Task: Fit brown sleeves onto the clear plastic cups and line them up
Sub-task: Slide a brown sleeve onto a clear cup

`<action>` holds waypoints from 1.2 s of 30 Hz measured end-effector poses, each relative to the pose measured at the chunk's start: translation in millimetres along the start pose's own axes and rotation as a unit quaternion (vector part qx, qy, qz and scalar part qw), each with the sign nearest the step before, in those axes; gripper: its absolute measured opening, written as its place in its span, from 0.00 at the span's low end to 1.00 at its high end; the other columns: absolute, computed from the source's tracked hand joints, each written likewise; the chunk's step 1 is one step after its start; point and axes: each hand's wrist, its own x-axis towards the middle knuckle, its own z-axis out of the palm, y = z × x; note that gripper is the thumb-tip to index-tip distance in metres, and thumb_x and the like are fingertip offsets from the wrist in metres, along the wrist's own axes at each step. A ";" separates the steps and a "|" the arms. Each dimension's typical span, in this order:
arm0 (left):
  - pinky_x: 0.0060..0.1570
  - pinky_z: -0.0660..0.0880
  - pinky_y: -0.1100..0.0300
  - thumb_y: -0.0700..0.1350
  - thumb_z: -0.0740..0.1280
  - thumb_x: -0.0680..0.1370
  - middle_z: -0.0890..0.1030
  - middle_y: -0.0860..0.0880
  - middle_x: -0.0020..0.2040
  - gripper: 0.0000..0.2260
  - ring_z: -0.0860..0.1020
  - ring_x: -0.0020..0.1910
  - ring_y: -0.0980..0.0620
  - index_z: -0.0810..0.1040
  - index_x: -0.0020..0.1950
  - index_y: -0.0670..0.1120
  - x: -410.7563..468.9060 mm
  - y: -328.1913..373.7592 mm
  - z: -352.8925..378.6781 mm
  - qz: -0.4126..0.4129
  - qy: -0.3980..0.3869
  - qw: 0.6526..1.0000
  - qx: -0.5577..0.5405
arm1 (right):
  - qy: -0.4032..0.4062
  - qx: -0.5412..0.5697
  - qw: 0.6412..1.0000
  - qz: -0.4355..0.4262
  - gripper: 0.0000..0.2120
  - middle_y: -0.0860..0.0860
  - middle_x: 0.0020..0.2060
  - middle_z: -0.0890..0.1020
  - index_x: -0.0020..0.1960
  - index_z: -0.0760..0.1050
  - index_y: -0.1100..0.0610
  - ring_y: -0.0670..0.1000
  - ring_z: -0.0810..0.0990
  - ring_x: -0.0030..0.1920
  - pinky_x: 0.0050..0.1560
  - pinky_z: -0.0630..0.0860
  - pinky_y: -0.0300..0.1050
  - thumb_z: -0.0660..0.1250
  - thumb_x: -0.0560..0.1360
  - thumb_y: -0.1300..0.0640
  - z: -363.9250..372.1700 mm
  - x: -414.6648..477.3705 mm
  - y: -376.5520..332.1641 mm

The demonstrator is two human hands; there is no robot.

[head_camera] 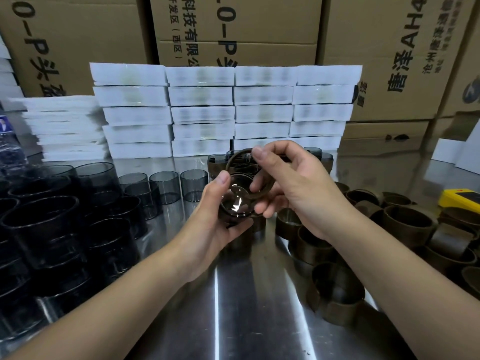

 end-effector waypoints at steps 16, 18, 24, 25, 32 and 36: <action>0.54 0.75 0.55 0.55 0.70 0.63 0.80 0.50 0.41 0.34 0.80 0.47 0.54 0.68 0.65 0.43 1.5 -2.4 -1.9 0.005 -0.008 0.999 -0.037 | -0.025 -0.090 0.994 -0.049 0.11 0.63 0.33 0.80 0.50 0.79 0.48 0.50 0.76 0.28 0.28 0.74 0.40 0.72 0.72 0.60 -1.4 3.2 14.4; 0.57 0.76 0.54 0.55 0.71 0.64 0.78 0.48 0.42 0.35 0.79 0.44 0.53 0.67 0.65 0.38 1.5 -1.8 -2.0 0.015 -0.002 0.999 -0.049 | -0.033 -0.092 0.994 -0.043 0.09 0.53 0.30 0.81 0.49 0.79 0.47 0.50 0.77 0.27 0.29 0.75 0.39 0.72 0.72 0.59 -0.9 3.7 15.2; 0.63 0.73 0.50 0.54 0.70 0.66 0.77 0.47 0.40 0.28 0.76 0.45 0.49 0.68 0.59 0.41 0.7 1.6 -0.4 -0.023 -0.018 0.995 -0.091 | -0.034 -0.083 0.996 -0.022 0.06 0.47 0.36 0.83 0.46 0.80 0.50 0.48 0.78 0.25 0.25 0.74 0.37 0.71 0.72 0.61 -2.2 2.5 11.8; 0.67 0.70 0.46 0.53 0.70 0.65 0.76 0.45 0.43 0.28 0.75 0.49 0.47 0.68 0.60 0.41 0.9 0.6 -0.4 -0.028 -0.012 0.995 -0.099 | -0.031 -0.090 0.995 -0.016 0.06 0.47 0.38 0.83 0.46 0.80 0.50 0.48 0.78 0.24 0.24 0.72 0.36 0.71 0.72 0.60 -2.6 2.3 11.1; 0.70 0.65 0.40 0.49 0.72 0.64 0.75 0.35 0.59 0.38 0.74 0.59 0.39 0.66 0.70 0.34 0.4 3.7 -0.9 -0.020 0.032 0.993 -0.114 | -0.012 -0.165 0.984 0.065 0.21 0.44 0.44 0.84 0.60 0.74 0.51 0.51 0.80 0.26 0.23 0.73 0.40 0.70 0.71 0.43 -3.0 3.6 14.6; 0.65 0.71 0.43 0.46 0.68 0.69 0.74 0.34 0.64 0.22 0.72 0.66 0.33 0.74 0.61 0.40 2.1 6.0 -2.9 -0.012 0.033 0.989 -0.147 | -0.036 -0.197 0.977 0.073 0.28 0.42 0.41 0.84 0.56 0.75 0.48 0.48 0.84 0.34 0.32 0.78 0.42 0.69 0.61 0.34 -2.8 4.1 17.5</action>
